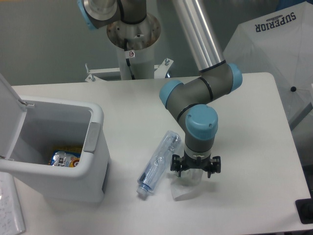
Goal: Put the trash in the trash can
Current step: 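Close the gripper on the crumpled plastic bag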
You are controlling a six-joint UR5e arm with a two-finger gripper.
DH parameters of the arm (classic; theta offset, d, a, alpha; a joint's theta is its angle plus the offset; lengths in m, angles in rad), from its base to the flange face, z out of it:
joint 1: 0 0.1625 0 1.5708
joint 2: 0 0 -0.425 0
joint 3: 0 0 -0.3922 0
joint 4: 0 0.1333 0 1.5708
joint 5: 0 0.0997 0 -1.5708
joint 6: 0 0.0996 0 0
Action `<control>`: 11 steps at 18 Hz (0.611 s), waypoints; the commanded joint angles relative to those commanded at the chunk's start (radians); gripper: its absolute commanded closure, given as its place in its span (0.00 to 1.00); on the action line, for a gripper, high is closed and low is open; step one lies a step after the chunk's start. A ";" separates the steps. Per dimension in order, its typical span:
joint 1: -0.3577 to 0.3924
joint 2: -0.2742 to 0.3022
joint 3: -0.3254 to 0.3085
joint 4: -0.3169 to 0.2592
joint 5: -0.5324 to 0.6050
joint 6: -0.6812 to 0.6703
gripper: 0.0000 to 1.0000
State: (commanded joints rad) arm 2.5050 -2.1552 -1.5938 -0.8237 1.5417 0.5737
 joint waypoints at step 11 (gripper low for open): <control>-0.002 -0.011 0.003 -0.002 0.000 0.009 0.25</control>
State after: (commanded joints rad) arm 2.5035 -2.1660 -1.5907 -0.8253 1.5417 0.5829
